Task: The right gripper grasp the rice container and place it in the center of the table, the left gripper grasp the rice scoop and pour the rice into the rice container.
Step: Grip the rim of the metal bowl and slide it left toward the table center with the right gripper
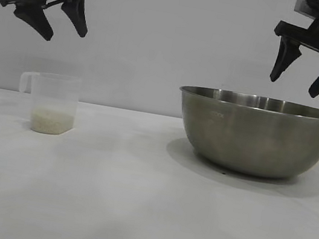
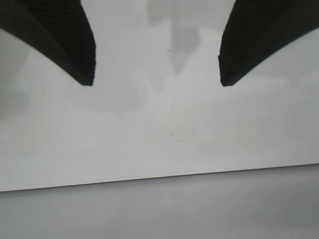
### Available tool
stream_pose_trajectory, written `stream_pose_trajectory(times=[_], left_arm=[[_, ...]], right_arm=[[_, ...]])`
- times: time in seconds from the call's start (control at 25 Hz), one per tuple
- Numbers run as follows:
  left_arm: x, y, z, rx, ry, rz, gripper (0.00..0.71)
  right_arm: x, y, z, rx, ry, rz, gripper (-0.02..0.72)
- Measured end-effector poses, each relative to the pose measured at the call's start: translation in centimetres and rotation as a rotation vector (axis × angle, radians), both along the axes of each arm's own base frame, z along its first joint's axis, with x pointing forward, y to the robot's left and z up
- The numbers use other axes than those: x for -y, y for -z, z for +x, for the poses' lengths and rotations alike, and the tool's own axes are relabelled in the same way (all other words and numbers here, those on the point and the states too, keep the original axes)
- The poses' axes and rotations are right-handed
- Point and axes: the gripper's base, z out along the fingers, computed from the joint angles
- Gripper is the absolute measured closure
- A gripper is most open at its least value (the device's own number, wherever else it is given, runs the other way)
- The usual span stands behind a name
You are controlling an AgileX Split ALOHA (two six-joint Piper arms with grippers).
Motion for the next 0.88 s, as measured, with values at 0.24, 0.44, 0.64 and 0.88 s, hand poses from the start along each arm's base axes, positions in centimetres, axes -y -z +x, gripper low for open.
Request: stream_pose_trajectory(times=[0.24, 0.44, 0.64, 0.88], left_arm=[[0.0, 0.0, 0.0, 0.0, 0.0, 0.0, 0.165], [0.0, 0.0, 0.0, 0.0, 0.0, 0.0, 0.165], [0.0, 0.0, 0.0, 0.0, 0.0, 0.0, 0.165], [0.0, 0.0, 0.0, 0.0, 0.0, 0.0, 0.165]], right_arm=[[0.1, 0.2, -0.8, -0.09, -0.002, -0.015, 0.19], [0.0, 1.0, -1.1, -0.16, -0.012, -0.009, 0.19], [-0.1, 3.6, -0.9, -0.237, -0.015, -0.004, 0.19], [-0.1, 4.9, -0.8, -0.27, -0.013, 0.003, 0.19]])
